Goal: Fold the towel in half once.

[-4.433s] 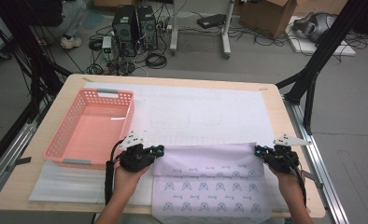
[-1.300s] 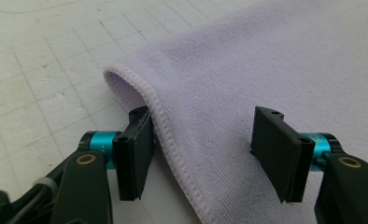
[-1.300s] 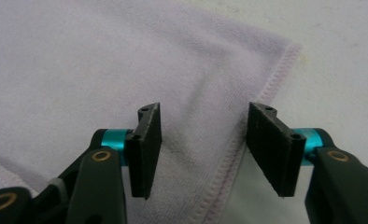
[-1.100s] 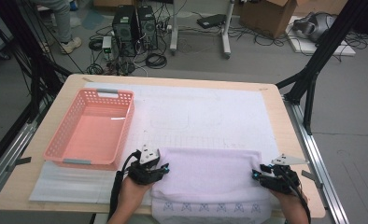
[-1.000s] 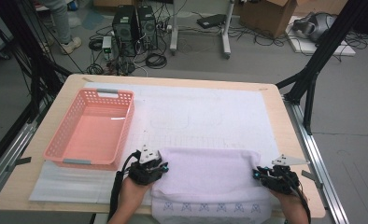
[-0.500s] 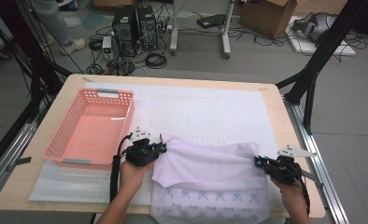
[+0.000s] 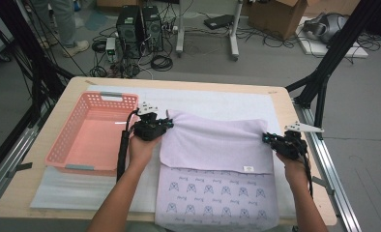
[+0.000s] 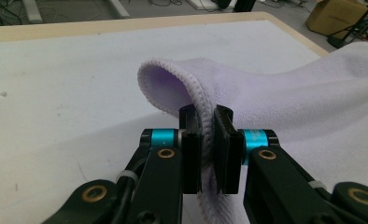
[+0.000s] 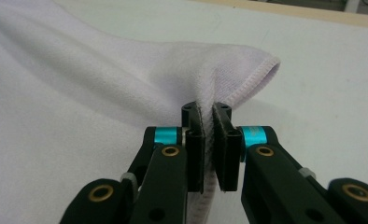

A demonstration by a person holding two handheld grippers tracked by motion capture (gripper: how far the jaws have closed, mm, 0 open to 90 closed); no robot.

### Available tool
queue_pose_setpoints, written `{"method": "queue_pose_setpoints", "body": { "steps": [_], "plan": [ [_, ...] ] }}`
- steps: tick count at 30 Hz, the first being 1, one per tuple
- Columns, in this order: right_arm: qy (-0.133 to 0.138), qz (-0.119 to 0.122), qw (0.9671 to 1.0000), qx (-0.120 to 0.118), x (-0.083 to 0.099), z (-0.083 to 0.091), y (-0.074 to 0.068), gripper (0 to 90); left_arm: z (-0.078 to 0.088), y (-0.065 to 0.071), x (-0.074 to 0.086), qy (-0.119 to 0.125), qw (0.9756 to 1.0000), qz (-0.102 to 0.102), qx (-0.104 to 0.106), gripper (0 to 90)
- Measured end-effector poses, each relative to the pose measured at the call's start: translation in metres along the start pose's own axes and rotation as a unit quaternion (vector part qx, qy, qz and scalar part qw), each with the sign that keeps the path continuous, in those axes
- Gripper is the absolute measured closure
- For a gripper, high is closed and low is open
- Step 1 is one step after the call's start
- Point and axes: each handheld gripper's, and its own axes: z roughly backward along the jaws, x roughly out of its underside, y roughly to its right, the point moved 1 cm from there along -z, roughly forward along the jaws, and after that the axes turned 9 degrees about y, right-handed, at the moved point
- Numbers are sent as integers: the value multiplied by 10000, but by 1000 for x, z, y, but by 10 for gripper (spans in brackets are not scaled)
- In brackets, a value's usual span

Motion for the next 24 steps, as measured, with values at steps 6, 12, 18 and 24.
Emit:
{"method": "queue_pose_setpoints", "body": {
  "steps": [6,12,18,24],
  "plan": [
    [-106,120,9998,140,-13,-24,6,845,-16,-17,9,9,9994,263,-208,826],
    [-221,59,9990,394,-15,-43,9,843,-23,-20,17,-144,9989,357,-253,808],
    [-365,-257,9971,616,-5,-52,7,702,-18,-13,22,-113,9987,398,-311,596],
    [-307,-282,9976,553,-5,-39,4,616,-6,0,26,-162,9993,289,-159,512]
  ]
}}
